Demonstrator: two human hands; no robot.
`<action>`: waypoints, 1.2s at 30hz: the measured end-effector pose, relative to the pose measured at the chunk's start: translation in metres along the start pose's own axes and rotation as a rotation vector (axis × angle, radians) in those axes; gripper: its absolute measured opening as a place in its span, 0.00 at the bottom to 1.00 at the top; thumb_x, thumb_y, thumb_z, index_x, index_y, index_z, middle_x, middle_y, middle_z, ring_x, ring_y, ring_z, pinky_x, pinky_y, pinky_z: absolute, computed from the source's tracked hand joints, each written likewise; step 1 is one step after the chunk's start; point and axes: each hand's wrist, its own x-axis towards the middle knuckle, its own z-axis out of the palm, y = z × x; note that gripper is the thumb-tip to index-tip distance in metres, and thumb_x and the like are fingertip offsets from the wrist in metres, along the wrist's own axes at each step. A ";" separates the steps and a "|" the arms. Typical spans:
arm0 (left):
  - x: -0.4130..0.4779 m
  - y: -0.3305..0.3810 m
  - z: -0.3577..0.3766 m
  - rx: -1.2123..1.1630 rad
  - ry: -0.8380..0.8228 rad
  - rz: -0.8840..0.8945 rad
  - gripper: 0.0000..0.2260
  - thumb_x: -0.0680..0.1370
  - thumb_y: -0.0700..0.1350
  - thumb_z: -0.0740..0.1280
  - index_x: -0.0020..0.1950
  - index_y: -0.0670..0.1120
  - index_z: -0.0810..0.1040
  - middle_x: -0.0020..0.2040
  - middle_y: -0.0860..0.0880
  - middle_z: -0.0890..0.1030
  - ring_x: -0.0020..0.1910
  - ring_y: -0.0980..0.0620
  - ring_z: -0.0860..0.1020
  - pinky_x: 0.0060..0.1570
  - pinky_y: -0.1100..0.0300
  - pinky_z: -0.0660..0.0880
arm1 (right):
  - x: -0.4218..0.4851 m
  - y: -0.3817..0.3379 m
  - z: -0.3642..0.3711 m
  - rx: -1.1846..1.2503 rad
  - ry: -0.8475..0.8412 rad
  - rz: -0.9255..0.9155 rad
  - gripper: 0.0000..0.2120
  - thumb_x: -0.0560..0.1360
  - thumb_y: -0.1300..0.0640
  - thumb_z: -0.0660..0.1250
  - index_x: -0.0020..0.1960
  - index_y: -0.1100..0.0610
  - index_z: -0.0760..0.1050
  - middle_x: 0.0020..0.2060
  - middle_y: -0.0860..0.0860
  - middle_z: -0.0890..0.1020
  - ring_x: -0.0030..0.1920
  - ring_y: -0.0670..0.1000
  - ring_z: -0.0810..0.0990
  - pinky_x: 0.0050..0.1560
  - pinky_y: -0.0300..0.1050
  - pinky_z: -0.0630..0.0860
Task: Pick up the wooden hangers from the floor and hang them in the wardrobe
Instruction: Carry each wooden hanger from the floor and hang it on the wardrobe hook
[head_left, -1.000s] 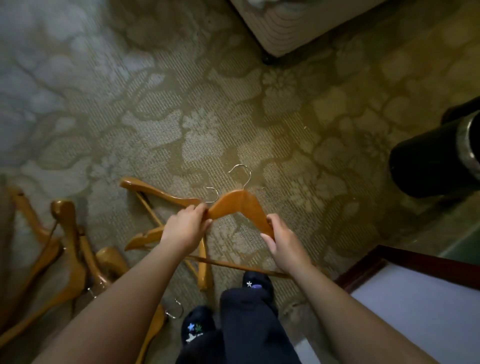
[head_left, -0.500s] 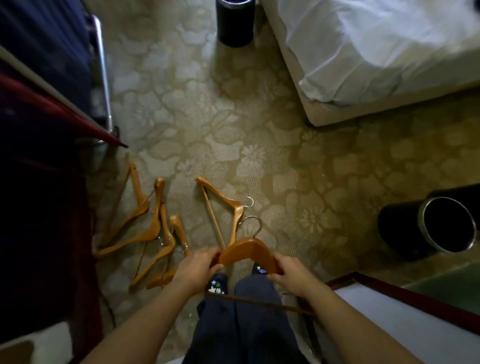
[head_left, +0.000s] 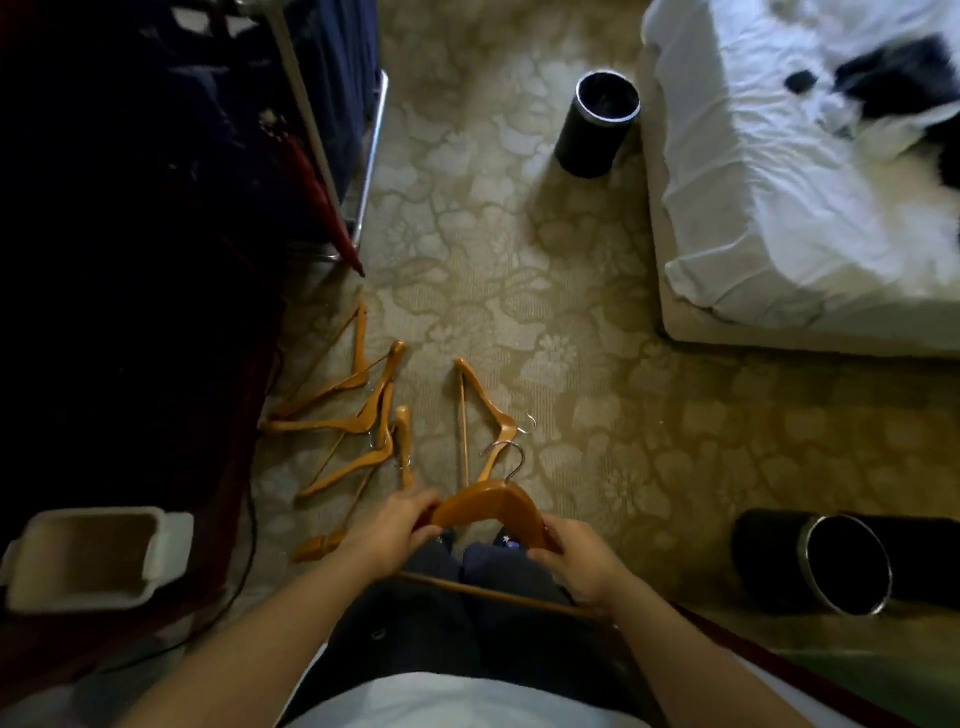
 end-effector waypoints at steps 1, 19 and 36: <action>-0.008 -0.001 0.002 -0.041 0.016 -0.020 0.12 0.78 0.48 0.63 0.60 0.56 0.70 0.56 0.55 0.72 0.53 0.57 0.72 0.55 0.59 0.72 | -0.004 -0.004 -0.001 -0.027 -0.003 -0.016 0.11 0.76 0.56 0.66 0.58 0.50 0.74 0.50 0.46 0.80 0.51 0.45 0.78 0.58 0.45 0.74; -0.120 0.051 0.119 -0.635 0.592 -0.580 0.06 0.76 0.49 0.66 0.48 0.57 0.70 0.51 0.53 0.76 0.50 0.54 0.75 0.52 0.58 0.73 | 0.030 -0.058 -0.017 -0.751 -0.407 -0.451 0.08 0.75 0.53 0.66 0.53 0.46 0.74 0.44 0.43 0.77 0.47 0.44 0.76 0.55 0.40 0.73; -0.246 0.100 0.285 -1.006 0.990 -1.057 0.07 0.77 0.49 0.65 0.54 0.54 0.73 0.50 0.54 0.75 0.49 0.56 0.74 0.53 0.61 0.74 | -0.064 -0.103 0.145 -1.367 -0.790 -0.697 0.07 0.75 0.53 0.65 0.43 0.43 0.69 0.44 0.46 0.76 0.46 0.46 0.73 0.49 0.40 0.68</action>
